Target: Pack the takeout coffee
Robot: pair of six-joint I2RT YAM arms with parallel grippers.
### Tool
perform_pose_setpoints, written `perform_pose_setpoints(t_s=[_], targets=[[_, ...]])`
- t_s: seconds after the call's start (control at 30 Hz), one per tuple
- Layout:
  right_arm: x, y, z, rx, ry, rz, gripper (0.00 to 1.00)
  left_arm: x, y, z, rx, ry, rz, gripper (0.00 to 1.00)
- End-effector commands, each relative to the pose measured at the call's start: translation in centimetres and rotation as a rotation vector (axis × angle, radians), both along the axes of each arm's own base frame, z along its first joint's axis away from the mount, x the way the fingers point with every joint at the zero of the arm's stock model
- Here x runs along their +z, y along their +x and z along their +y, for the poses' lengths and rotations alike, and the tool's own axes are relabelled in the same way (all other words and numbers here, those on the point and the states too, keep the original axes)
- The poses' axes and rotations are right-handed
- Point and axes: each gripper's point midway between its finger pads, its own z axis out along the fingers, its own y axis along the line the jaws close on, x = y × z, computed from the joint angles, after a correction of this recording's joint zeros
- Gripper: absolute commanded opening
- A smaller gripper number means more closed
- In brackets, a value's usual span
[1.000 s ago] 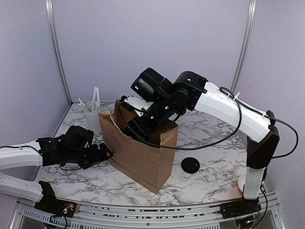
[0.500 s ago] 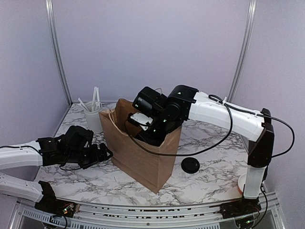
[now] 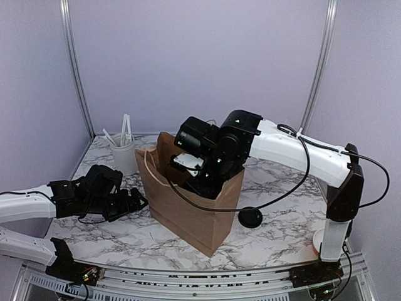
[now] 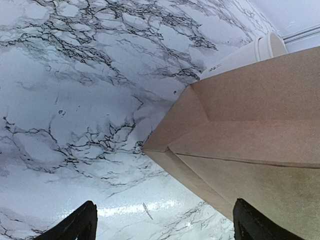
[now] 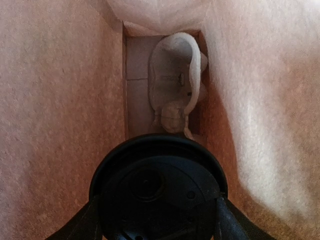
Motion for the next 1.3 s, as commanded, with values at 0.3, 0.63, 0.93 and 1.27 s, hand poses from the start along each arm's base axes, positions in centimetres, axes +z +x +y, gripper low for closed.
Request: perform_pose_setpoints(t_s=[0.3, 0.63, 0.93, 1.27], targets=[[-1.4, -2.0, -2.7, 0.017, -0.085, 0.054, 0.69, 1.4, 0.5, 0.9, 0.009, 0.016, -0.032, 0.95], [-4.0, -2.3, -3.5, 0.018, -0.133, 0.072, 0.7, 1.8, 0.7, 0.9, 0.008, 0.016, -0.039, 0.95], [-5.9, -2.4, -3.6, 0.021, -0.151, 0.081, 0.73, 2.4, 0.8, 1.2, 0.015, 0.016, -0.05, 0.95], [-5.2, -2.1, -3.4, 0.015, -0.143, 0.06, 0.83, 2.9, 0.9, 1.3, 0.015, 0.019, -0.059, 0.95]])
